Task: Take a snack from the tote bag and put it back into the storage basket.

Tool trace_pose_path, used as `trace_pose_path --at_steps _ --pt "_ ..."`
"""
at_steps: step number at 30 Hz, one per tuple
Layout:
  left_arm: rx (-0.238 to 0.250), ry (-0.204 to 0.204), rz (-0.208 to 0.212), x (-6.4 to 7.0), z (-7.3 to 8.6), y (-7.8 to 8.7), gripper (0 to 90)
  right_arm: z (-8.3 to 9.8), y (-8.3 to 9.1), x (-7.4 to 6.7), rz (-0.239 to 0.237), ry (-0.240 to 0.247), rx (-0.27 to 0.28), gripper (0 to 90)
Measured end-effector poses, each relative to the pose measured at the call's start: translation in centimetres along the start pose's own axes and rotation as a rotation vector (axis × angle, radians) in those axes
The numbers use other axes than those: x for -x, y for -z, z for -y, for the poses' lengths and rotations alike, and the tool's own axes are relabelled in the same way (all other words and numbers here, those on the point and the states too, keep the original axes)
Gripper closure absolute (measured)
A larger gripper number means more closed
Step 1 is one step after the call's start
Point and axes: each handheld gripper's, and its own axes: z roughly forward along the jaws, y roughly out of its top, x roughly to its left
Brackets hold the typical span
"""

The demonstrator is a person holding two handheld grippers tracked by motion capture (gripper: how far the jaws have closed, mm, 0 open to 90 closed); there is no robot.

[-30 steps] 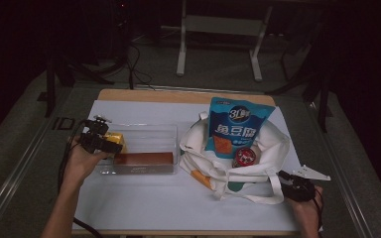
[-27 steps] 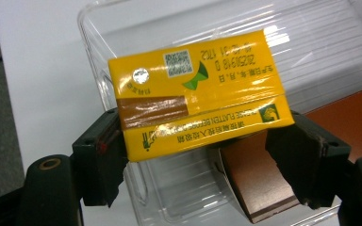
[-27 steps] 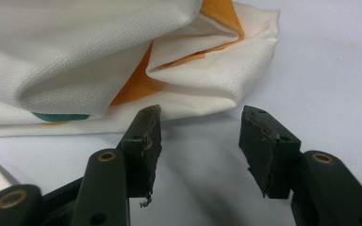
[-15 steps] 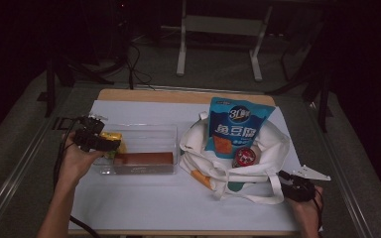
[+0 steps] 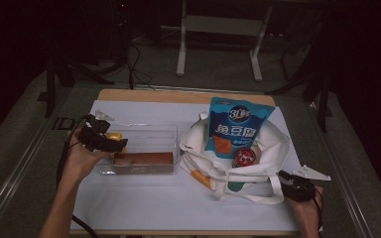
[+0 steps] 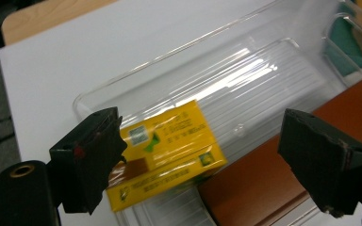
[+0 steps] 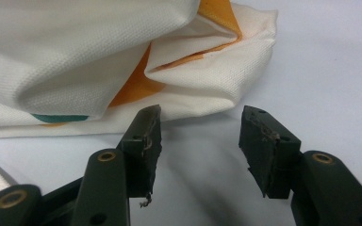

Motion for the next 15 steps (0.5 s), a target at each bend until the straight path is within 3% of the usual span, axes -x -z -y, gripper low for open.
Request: trace_pose_path --at_steps 5,15 --pt "0.003 -0.037 -0.013 0.5 0.0 0.0 21.4 0.0 0.0 0.0 0.004 0.000 0.002 49.0" --pt "0.058 -0.058 -0.010 1.2 0.2 0.3 34.3 -0.1 0.1 0.0 0.012 -0.001 0.006 51.2"
